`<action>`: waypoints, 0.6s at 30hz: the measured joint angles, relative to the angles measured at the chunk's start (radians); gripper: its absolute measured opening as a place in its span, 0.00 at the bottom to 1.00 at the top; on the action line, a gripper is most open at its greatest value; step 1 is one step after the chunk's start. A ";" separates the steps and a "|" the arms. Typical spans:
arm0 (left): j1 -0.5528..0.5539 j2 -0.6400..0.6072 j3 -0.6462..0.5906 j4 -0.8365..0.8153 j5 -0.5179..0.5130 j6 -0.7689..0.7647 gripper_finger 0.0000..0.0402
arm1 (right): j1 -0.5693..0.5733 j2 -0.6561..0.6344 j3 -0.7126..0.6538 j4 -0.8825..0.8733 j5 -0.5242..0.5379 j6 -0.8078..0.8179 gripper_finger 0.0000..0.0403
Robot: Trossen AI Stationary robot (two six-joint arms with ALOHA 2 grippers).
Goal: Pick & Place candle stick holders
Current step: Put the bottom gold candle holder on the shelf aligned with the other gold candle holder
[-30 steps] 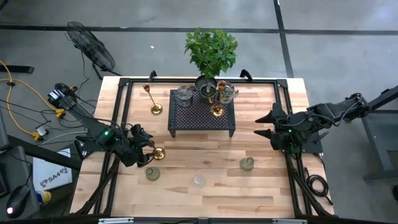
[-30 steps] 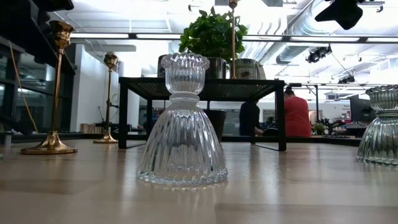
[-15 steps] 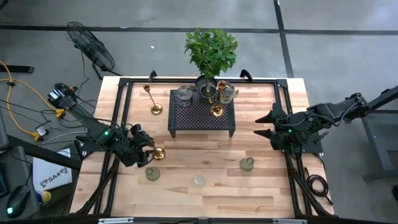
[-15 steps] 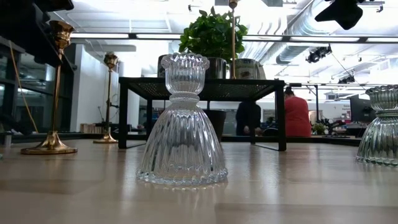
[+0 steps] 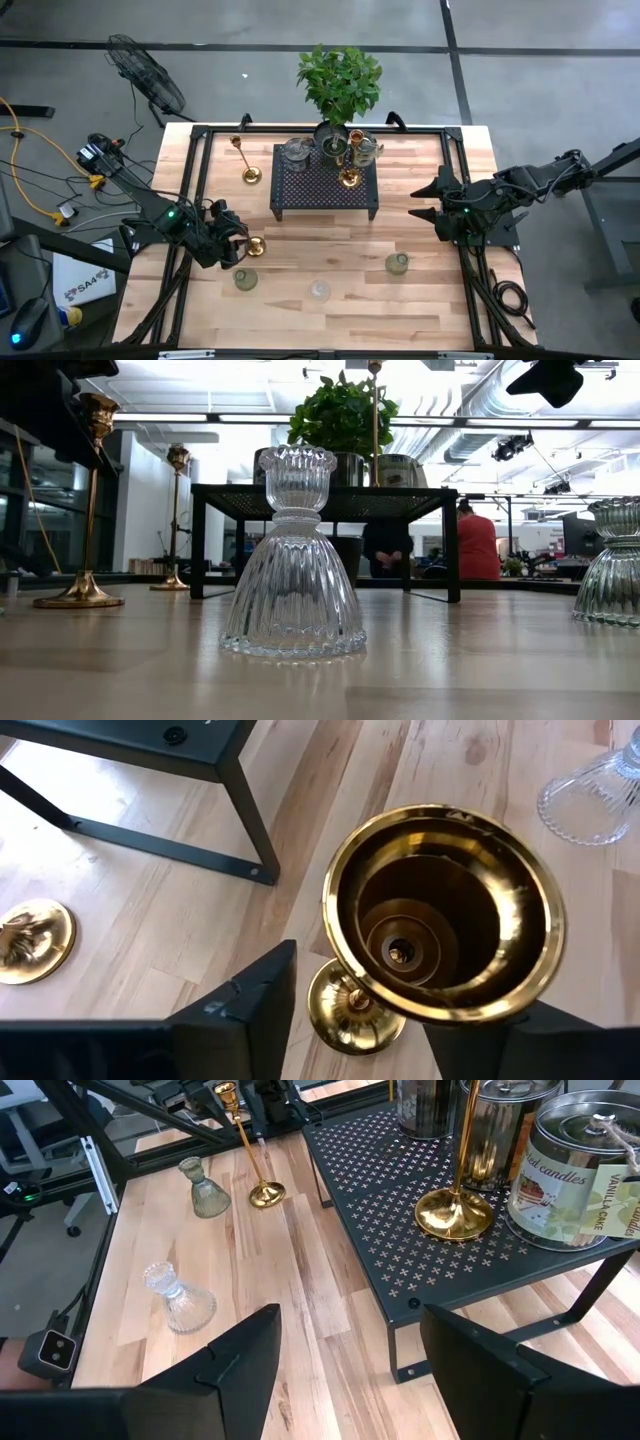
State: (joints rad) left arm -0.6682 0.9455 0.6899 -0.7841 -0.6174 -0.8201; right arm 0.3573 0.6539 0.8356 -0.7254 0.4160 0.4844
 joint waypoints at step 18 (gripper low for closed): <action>0.000 0.000 0.000 0.000 0.007 0.000 0.30 | 0.000 0.000 0.000 0.000 0.000 0.000 0.58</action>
State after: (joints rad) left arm -0.6682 0.9459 0.6899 -0.7837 -0.6106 -0.8204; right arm 0.3576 0.6537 0.8356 -0.7254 0.4160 0.4845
